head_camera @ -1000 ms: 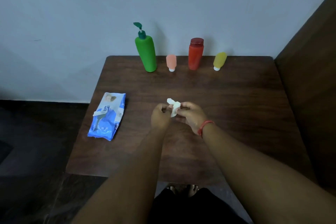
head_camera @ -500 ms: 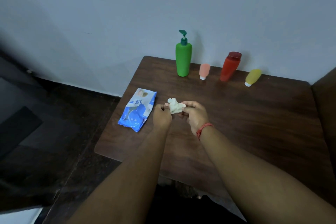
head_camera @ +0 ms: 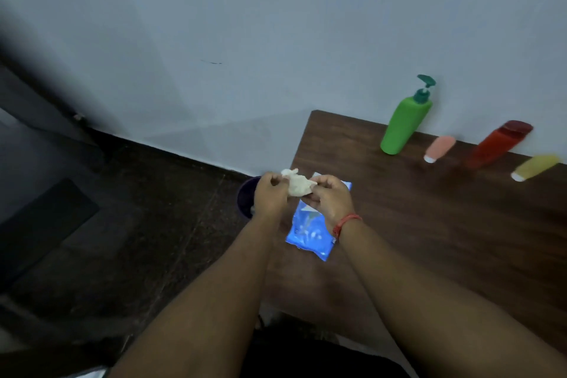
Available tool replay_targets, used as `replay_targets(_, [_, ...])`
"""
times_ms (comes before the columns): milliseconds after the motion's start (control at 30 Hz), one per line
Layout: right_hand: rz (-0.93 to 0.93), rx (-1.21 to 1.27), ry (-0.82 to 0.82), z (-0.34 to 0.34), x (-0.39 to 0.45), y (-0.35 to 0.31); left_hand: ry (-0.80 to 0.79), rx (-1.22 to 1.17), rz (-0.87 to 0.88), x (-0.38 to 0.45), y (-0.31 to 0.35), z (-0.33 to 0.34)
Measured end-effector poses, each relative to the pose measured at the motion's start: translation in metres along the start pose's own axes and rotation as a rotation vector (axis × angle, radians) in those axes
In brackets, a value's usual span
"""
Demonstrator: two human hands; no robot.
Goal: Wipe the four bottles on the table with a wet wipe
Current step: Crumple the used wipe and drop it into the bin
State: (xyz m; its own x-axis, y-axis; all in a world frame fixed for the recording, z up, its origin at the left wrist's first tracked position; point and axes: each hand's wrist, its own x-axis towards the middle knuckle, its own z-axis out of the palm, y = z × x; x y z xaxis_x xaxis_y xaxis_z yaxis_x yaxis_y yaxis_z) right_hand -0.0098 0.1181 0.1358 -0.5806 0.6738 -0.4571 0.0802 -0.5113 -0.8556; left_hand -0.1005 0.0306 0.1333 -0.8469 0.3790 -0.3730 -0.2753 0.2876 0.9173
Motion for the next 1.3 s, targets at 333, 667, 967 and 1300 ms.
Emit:
replay_targets(333, [0.083, 0.021, 0.169, 0.121, 0.033, 0.027, -0.184, -0.192, -0.165, 0.083, 0.02, -0.088])
replay_targets(667, [0.163, -0.249, 0.031, 0.146, 0.083, 0.044, -0.159, 0.07, -0.103, 0.13, -0.002, -0.111])
replay_targets(967, [0.094, -0.393, 0.18, 0.211, 0.12, 0.074, -0.216, 0.095, -0.275, 0.2, -0.015, -0.148])
replay_targets(1300, [0.144, -0.235, 0.459, 0.286, 0.183, 0.122, -0.294, 0.164, -0.285, 0.328, -0.023, -0.204])
